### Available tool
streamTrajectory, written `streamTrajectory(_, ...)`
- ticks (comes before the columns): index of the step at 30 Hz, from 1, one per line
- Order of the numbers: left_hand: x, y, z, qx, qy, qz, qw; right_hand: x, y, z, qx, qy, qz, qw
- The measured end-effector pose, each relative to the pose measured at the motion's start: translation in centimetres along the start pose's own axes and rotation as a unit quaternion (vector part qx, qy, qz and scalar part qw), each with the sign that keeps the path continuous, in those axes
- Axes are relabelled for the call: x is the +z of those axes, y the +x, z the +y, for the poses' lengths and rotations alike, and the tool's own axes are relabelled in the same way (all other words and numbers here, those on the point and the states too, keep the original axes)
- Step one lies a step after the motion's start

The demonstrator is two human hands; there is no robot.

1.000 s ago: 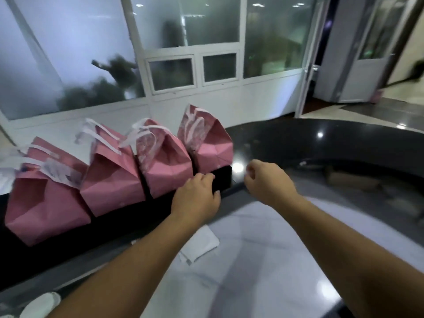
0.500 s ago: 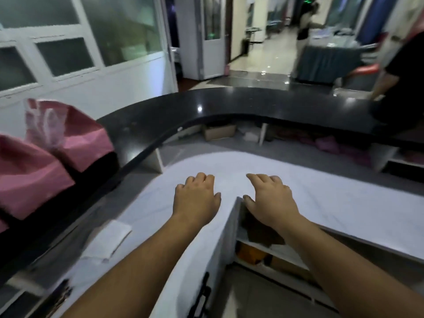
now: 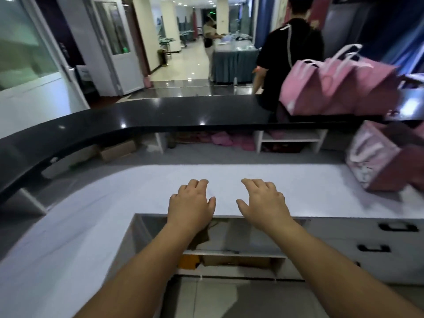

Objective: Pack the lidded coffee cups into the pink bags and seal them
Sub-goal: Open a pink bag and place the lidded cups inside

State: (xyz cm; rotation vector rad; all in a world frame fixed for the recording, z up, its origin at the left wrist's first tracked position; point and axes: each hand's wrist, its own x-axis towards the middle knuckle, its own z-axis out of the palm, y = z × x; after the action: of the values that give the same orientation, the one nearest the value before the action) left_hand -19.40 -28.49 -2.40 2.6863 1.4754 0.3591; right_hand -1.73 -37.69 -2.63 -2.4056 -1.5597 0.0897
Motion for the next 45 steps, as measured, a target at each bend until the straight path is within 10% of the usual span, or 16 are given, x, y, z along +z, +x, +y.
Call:
streamTrajectory(11, 5.9, 8.0, 22.5, 0.148, -0.041, -0.061, 0.986, -5.5, -1.1, 23.1, 0.190, 0.007, 0.043, 0.981)
streamTrajectory(28, 14.2, 30.2, 41.1, 0.332, -0.096, -0.119, 0.931, -9.4, 10.9, 40.2, 0.390, 0.008, 0.112, 0.914)
streamTrajectory(45, 19.4, 41.2, 58.1, 0.242, -0.141, -0.220, 0.934, -14.8, 23.5, 58.2, 0.396, -0.033, 0.100, 0.912)
